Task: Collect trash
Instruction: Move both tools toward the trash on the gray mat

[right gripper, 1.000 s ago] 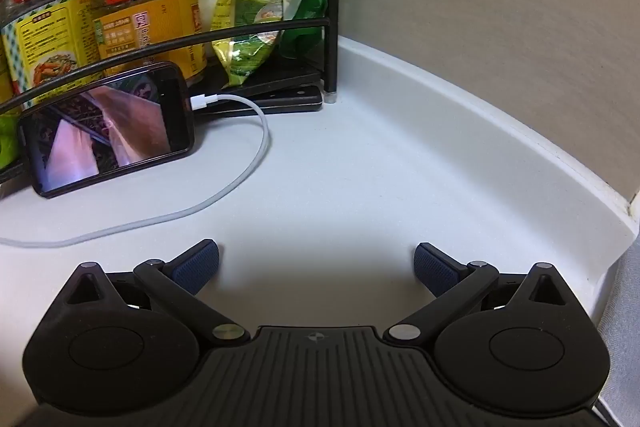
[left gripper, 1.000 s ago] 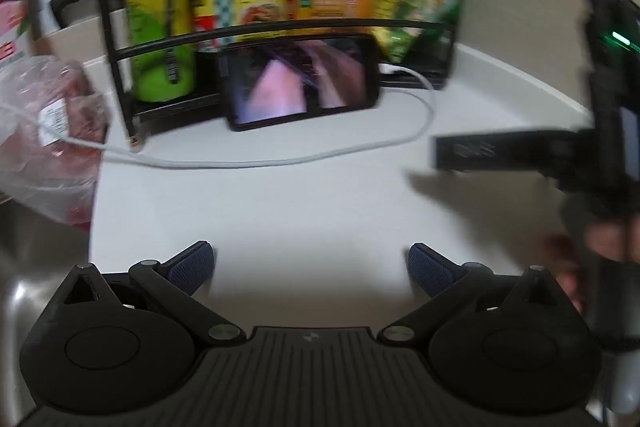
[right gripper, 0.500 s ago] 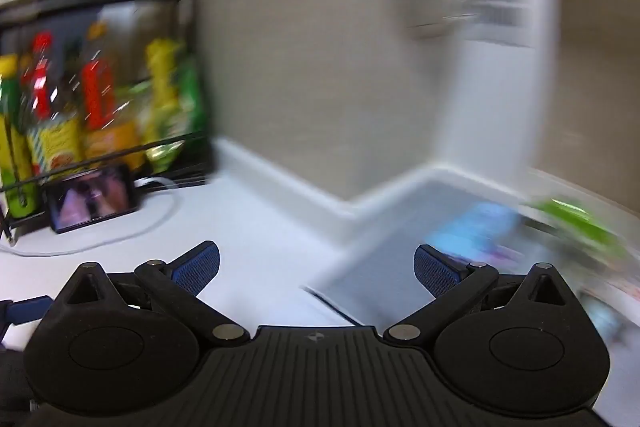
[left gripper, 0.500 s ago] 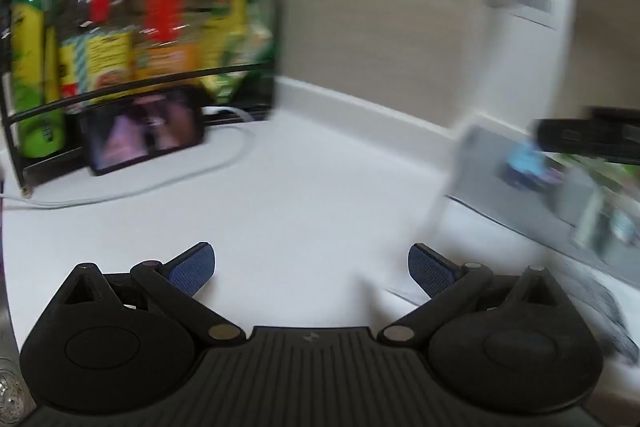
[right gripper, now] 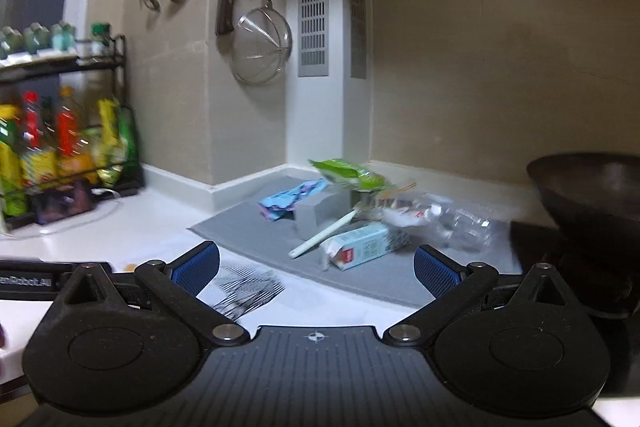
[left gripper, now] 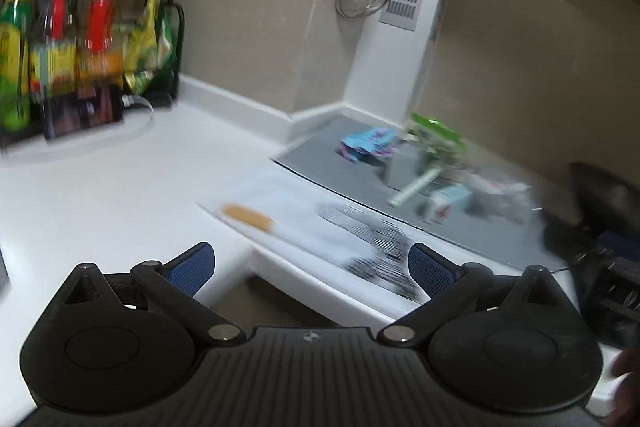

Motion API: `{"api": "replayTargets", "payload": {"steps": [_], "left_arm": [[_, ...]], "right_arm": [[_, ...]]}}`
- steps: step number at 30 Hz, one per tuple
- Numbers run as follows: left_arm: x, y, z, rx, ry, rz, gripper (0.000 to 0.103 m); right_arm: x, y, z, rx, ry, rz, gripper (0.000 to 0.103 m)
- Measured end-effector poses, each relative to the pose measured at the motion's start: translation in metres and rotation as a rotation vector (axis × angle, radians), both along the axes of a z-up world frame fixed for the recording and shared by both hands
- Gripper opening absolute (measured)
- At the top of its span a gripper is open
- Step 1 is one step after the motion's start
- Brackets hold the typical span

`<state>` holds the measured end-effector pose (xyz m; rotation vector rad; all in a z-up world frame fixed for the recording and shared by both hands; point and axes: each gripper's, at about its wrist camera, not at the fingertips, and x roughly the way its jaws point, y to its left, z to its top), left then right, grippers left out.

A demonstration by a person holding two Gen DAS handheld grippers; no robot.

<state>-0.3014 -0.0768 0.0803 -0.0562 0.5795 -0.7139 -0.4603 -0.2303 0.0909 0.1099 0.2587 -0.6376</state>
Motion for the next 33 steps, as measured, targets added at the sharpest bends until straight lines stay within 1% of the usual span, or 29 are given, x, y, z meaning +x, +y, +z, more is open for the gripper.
{"api": "replayTargets", "payload": {"steps": [2,4,6,10,14,16,23,28,33], "left_arm": [[-0.013,0.001,0.004,-0.01,0.02,-0.026,0.103],[-0.026,-0.001,0.01,0.039,0.006,-0.042,0.103],[-0.038,-0.008,0.013,0.093,-0.017,-0.036,0.103],[-0.054,-0.015,0.015,0.137,-0.042,-0.059,0.103],[-0.064,-0.021,0.015,0.185,-0.09,-0.031,0.103],[-0.066,-0.024,0.017,0.215,-0.107,-0.036,0.103],[-0.071,-0.034,0.025,0.232,-0.128,-0.049,0.103],[-0.08,-0.044,0.021,0.253,-0.149,-0.056,0.103],[-0.083,-0.046,0.018,0.262,-0.155,-0.068,0.103]], "right_arm": [[-0.011,-0.001,0.001,0.051,0.012,0.016,0.103],[-0.025,0.001,0.002,0.071,0.016,-0.002,0.103],[-0.035,0.006,0.004,0.051,0.021,-0.046,0.103],[-0.052,0.011,0.005,-0.008,0.033,-0.072,0.103],[-0.061,0.011,0.004,-0.004,0.019,-0.081,0.103],[-0.062,0.009,0.003,0.009,0.024,-0.08,0.103],[-0.069,0.012,0.007,-0.001,0.01,-0.09,0.103],[-0.073,0.01,0.006,0.003,0.003,-0.094,0.103],[-0.076,0.007,0.004,0.014,-0.002,-0.095,0.103]]}}
